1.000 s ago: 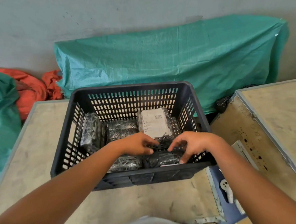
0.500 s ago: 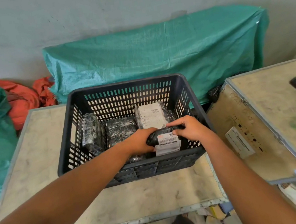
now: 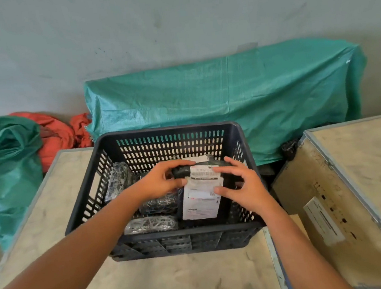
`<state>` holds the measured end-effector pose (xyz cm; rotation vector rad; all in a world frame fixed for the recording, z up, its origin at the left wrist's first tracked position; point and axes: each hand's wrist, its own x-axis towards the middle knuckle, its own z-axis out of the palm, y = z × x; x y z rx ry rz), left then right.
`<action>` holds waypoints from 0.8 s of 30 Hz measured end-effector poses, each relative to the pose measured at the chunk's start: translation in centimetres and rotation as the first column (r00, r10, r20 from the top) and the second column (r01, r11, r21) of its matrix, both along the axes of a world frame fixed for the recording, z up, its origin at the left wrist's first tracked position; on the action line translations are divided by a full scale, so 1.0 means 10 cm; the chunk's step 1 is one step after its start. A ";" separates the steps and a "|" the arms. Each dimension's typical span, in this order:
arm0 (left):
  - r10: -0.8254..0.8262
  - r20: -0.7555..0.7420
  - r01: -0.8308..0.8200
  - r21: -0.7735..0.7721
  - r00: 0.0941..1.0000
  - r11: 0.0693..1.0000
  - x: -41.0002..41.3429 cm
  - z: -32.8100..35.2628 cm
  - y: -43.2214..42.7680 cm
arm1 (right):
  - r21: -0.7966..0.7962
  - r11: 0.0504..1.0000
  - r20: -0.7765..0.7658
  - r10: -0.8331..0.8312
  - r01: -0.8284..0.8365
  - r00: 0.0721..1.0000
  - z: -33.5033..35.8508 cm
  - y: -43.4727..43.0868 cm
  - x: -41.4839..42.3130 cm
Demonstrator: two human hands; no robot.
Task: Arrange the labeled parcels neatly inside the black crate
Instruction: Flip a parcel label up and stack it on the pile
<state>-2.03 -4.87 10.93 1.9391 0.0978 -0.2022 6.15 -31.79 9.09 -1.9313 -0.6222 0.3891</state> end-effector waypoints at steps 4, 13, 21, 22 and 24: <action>0.089 -0.010 -0.088 -0.239 0.996 0.967 0.06 0.28 0.16 | 0.076 0.993 0.071 0.081 -0.086 0.994 0.10 0.03 -0.02; 0.115 0.162 -0.121 0.028 0.980 0.992 0.29 -0.02 0.04 | 0.069 0.998 0.096 -0.004 -0.002 0.995 0.04 0.34 0.46; 0.143 -0.005 -0.141 0.148 0.990 0.979 0.55 -0.64 -0.07 | -0.162 0.984 0.015 0.077 -0.073 0.997 -0.40 0.66 0.79; 0.151 -0.005 -0.148 0.166 0.988 0.975 0.58 -0.69 -0.06 | -0.174 0.982 0.000 0.070 -0.069 0.998 -0.43 0.70 0.82; 0.158 -0.021 -0.151 0.200 0.987 0.968 0.63 -0.78 -0.03 | -0.202 0.977 -0.042 0.055 -0.062 0.998 -0.50 0.77 0.85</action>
